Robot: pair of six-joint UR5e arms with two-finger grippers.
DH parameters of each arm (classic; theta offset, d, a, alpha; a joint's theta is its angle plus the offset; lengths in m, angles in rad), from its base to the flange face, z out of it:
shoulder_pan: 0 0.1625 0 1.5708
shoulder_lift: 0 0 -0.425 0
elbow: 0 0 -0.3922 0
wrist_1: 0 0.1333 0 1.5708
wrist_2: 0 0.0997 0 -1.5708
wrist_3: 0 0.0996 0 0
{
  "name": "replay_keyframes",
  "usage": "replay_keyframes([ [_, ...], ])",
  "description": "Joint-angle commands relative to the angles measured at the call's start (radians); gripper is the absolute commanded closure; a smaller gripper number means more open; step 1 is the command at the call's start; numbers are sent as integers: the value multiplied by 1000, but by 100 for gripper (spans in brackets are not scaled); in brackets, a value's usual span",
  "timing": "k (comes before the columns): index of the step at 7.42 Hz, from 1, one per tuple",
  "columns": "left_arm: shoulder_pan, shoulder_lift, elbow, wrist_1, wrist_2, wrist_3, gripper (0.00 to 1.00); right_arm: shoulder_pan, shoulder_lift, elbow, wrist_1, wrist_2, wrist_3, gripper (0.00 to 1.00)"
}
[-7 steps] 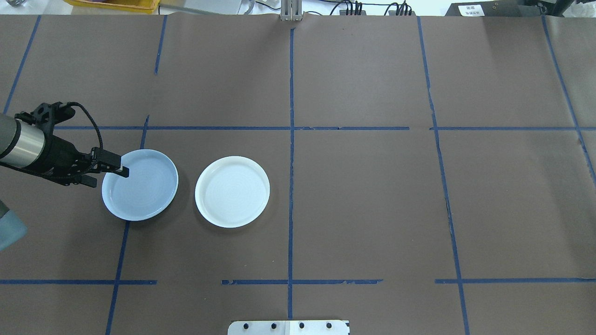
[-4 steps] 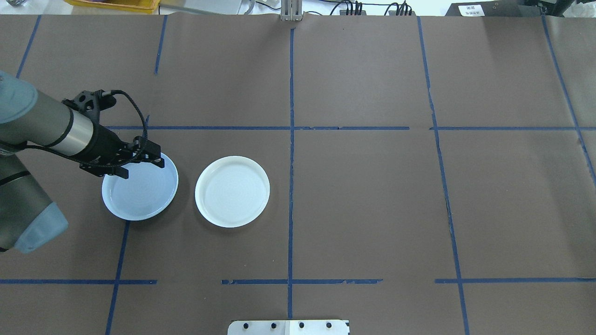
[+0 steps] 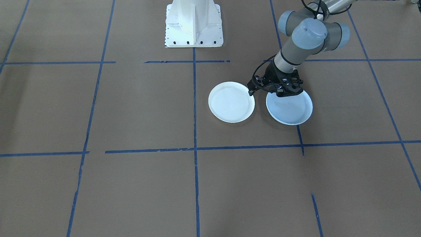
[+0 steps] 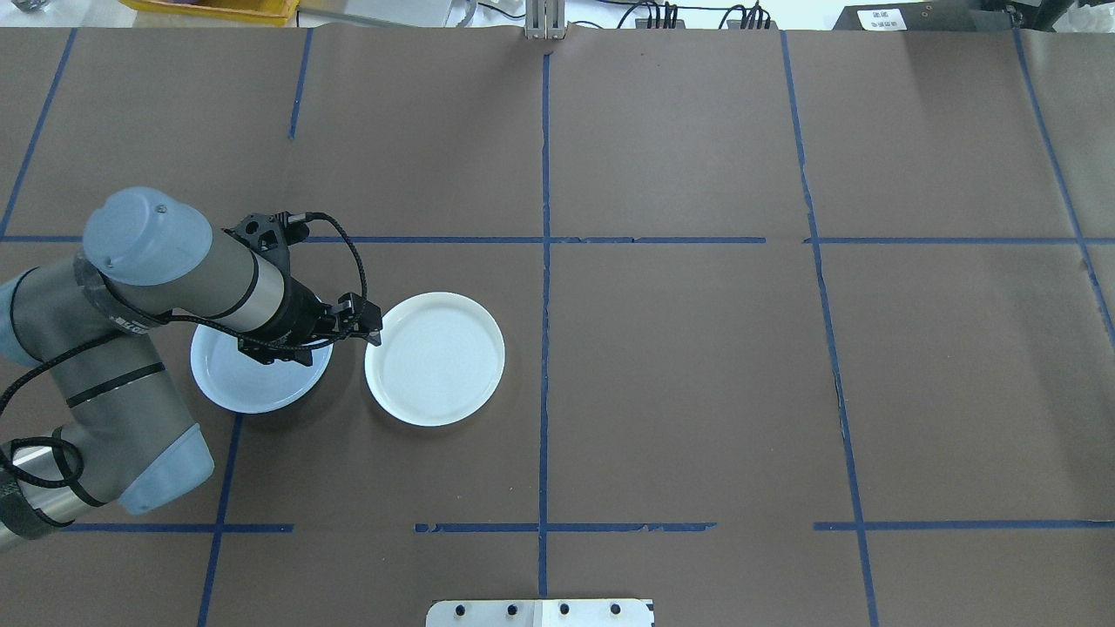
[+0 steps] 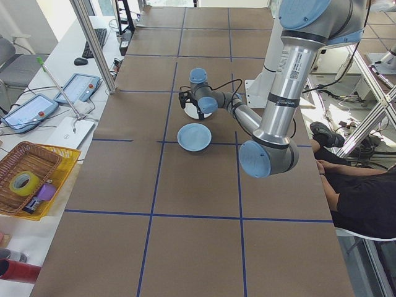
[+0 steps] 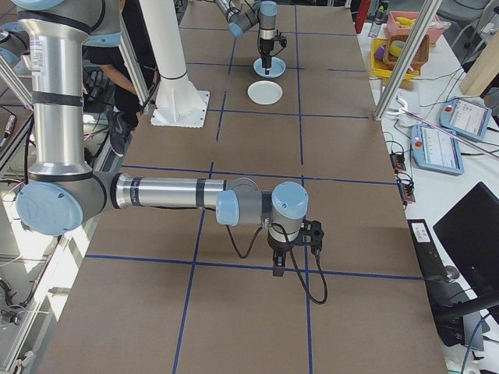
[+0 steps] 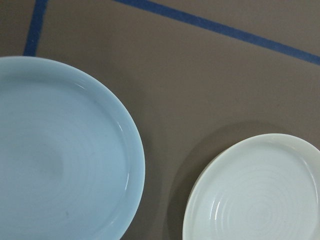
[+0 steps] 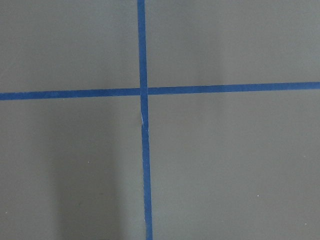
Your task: Stack plate in center
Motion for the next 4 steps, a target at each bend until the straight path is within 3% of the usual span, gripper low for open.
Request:
replay_keyframes([
  [1, 35, -11, 28, 0, 7, -6, 0, 0, 0, 0, 0, 0, 0, 0],
  [4, 59, -39, 63, -2, 7, -11, 3, 0, 0, 0, 0, 0, 0, 0],
])
